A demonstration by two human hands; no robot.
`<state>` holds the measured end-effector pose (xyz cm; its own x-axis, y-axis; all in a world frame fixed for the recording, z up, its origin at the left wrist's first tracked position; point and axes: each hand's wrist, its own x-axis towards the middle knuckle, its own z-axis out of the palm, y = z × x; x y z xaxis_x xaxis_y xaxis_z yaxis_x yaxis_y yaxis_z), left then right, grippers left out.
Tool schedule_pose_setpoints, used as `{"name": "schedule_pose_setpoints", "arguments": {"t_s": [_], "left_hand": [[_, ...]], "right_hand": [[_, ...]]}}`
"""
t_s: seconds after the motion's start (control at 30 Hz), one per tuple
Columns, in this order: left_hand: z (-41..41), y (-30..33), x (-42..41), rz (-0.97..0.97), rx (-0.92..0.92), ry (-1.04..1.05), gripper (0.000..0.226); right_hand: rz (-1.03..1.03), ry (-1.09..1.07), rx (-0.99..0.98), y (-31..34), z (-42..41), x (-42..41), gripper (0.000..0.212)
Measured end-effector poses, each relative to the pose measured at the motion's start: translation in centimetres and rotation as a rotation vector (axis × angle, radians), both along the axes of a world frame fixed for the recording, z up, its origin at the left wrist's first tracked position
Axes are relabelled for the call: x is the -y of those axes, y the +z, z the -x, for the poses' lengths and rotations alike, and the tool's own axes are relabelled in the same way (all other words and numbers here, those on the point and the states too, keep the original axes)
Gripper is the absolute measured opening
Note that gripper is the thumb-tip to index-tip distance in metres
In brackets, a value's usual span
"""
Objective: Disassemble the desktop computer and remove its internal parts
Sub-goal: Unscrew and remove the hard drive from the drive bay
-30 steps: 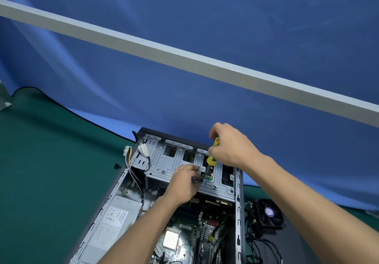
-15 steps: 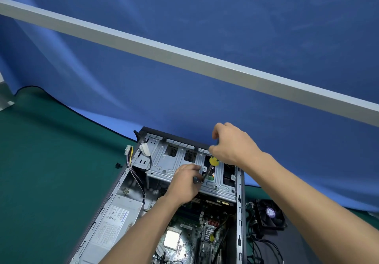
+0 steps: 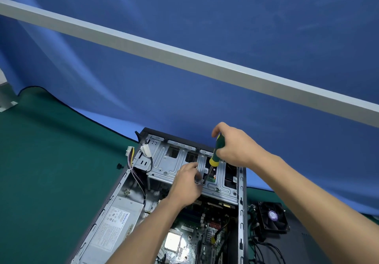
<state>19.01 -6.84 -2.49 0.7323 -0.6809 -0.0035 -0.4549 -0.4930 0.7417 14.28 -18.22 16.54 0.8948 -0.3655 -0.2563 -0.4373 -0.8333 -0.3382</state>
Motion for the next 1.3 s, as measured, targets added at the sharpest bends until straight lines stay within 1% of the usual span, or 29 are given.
{"name": "schedule_pose_setpoints", "arguments": {"t_s": [0.03, 0.13, 0.23, 0.3, 0.37, 0.5, 0.6, 0.7, 0.87, 0.9, 0.97, 1.03, 1.07, 1.1, 1.17, 1.2, 1.23, 1.3], "left_hand": [[0.0, 0.1, 0.0, 0.000, -0.022, 0.007, 0.018], [-0.2, 0.2, 0.0, 0.001, -0.067, 0.025, 0.020], [-0.3, 0.4, 0.0, 0.006, -0.072, 0.020, 0.021], [-0.2, 0.5, -0.1, 0.006, -0.079, 0.027, 0.023], [-0.3, 0.5, -0.1, 0.008, -0.078, 0.030, 0.024], [-0.3, 0.5, 0.0, 0.012, -0.066, 0.021, 0.021], [-0.2, 0.5, 0.0, 0.007, -0.051, 0.018, 0.020], [-0.2, 0.4, 0.1, 0.004, -0.015, 0.018, 0.017], [-0.1, 0.3, 0.2, -0.015, 0.024, 0.022, 0.021], [-0.1, 0.2, 0.2, -0.013, 0.022, 0.026, 0.020], [0.0, 0.2, 0.1, -0.001, 0.007, 0.049, 0.019], [0.0, 0.3, 0.1, 0.005, 0.003, 0.061, 0.018], [0.0, 0.4, 0.1, 0.003, 0.009, 0.054, 0.018], [0.0, 0.5, 0.1, -0.002, 0.015, 0.040, 0.020], [0.0, 0.7, 0.1, -0.014, 0.019, 0.018, 0.025], [-0.1, 0.8, 0.1, -0.022, 0.020, 0.017, 0.026], [-0.2, 0.8, 0.1, -0.025, 0.019, 0.017, 0.026], [-0.1, 0.7, 0.0, -0.012, 0.000, 0.021, 0.026]], "right_hand": [[0.022, -0.025, 0.003, 0.0, 0.1, 0.1, 0.023], [0.049, -0.119, 0.101, -0.4, 0.6, 0.4, 0.031], [0.004, -0.167, 0.208, -1.1, 1.0, 0.9, 0.018], [-0.018, -0.208, 0.257, -1.3, 1.2, 1.1, 0.016], [-0.028, -0.219, 0.291, -1.6, 1.3, 1.2, 0.019], [0.045, -0.210, 0.354, -1.9, 1.5, 0.7, 0.027], [0.085, -0.212, 0.387, -2.0, 1.3, 0.3, 0.027], [0.103, -0.184, 0.356, -1.6, 1.1, 0.2, 0.025], [0.177, 0.059, 0.203, -1.3, 0.7, -0.5, 0.014], [0.182, 0.084, 0.178, -1.3, 0.7, -0.7, 0.015], [0.256, 0.061, 0.139, -1.3, 0.6, -1.2, 0.025], [0.444, 0.005, 0.090, -1.0, 0.5, -1.3, 0.041], [0.479, -0.002, 0.054, -0.7, 0.4, -1.2, 0.041], [0.421, -0.005, 0.026, -0.4, 0.3, -0.9, 0.035], [0.154, 0.012, -0.058, 0.2, -0.1, -0.4, 0.017], [0.057, 0.025, -0.088, 0.5, -0.2, -0.5, 0.020], [0.029, 0.020, -0.095, 0.4, -0.1, -0.6, 0.024], [0.109, -0.008, -0.026, 0.2, 0.1, -0.9, 0.030]]}}
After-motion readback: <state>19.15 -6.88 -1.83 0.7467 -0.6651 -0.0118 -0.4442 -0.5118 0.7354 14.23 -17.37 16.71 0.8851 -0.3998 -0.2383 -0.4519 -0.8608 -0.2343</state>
